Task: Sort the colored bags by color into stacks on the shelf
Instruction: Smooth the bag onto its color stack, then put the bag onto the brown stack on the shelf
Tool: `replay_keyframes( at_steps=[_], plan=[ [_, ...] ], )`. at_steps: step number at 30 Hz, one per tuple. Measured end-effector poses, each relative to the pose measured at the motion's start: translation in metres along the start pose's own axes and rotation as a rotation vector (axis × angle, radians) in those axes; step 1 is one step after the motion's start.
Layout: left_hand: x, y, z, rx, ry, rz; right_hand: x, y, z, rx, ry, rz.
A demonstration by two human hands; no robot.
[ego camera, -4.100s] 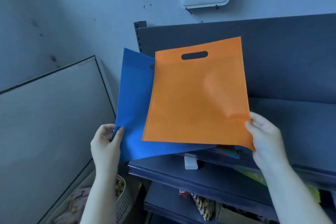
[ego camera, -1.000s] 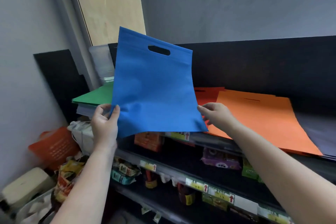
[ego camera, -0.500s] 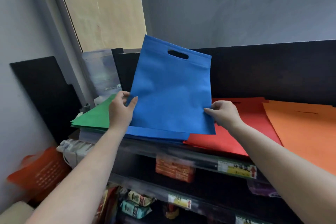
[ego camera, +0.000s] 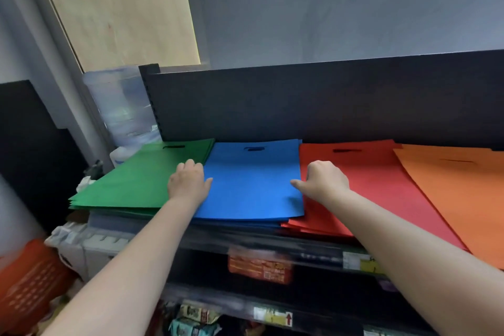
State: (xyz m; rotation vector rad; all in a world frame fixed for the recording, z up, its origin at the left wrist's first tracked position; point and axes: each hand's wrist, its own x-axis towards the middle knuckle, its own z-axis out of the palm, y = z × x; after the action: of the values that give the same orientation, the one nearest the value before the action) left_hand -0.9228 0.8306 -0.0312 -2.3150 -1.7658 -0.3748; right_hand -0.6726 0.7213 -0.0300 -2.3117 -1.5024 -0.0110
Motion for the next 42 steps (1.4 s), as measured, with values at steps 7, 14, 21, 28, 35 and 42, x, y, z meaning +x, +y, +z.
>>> replay_keyframes(
  at_steps=[7, 14, 21, 28, 35, 42],
  plan=[
    [0.017, 0.091, -0.037, 0.036, 0.078, 0.239, 0.0, 0.055, -0.056, -0.118, 0.151, -0.118],
    [0.004, 0.25, -0.083, -0.015, 0.145, 0.47, -0.025, 0.168, -0.138, -0.354, 0.188, -0.054],
    [-0.038, 0.418, -0.117, -0.09, 0.132, 0.656, -0.083, 0.308, -0.216, -0.509, 0.145, 0.166],
    [-0.116, 0.58, -0.146, -0.163, 0.152, 0.88, -0.169, 0.442, -0.284, -0.6, 0.115, 0.408],
    [-0.213, 0.721, -0.171, -0.263, 0.159, 1.119, -0.27, 0.547, -0.33, -0.653, 0.094, 0.652],
    [-0.302, 0.834, -0.191, -0.366, 0.128, 1.363, -0.366, 0.629, -0.368, -0.672, 0.074, 0.934]
  ],
)
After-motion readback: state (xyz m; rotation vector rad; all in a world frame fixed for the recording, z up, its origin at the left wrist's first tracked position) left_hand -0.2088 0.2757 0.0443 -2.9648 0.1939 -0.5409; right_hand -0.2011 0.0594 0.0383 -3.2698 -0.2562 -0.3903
